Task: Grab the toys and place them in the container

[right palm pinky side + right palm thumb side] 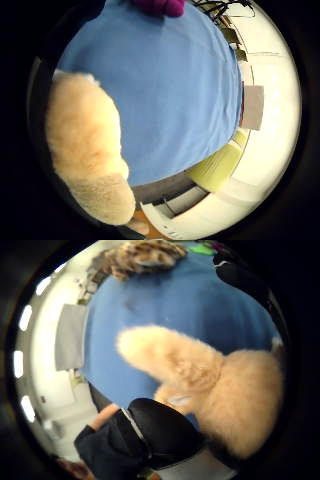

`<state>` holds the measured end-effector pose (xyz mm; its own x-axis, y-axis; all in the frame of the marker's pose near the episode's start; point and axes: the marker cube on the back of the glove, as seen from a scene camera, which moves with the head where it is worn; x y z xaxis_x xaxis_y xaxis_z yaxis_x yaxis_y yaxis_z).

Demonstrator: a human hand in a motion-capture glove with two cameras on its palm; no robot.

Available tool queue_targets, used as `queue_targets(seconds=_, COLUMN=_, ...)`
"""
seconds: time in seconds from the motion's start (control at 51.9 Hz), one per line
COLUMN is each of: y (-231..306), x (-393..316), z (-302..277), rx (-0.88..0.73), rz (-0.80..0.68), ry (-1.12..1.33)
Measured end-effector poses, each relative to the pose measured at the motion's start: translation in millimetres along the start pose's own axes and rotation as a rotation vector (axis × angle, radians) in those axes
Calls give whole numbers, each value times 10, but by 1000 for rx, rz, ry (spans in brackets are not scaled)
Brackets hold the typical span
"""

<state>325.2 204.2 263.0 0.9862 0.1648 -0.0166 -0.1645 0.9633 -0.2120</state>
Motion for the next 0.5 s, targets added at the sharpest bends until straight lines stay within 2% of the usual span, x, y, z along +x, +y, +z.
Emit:
queue_targets(seconds=0.308, y=379, x=78, z=81, rx=34, rz=16, ry=-29)
queue_targets(seconds=0.501, y=255, x=2, z=-64, rx=115, rz=-4, ry=44)
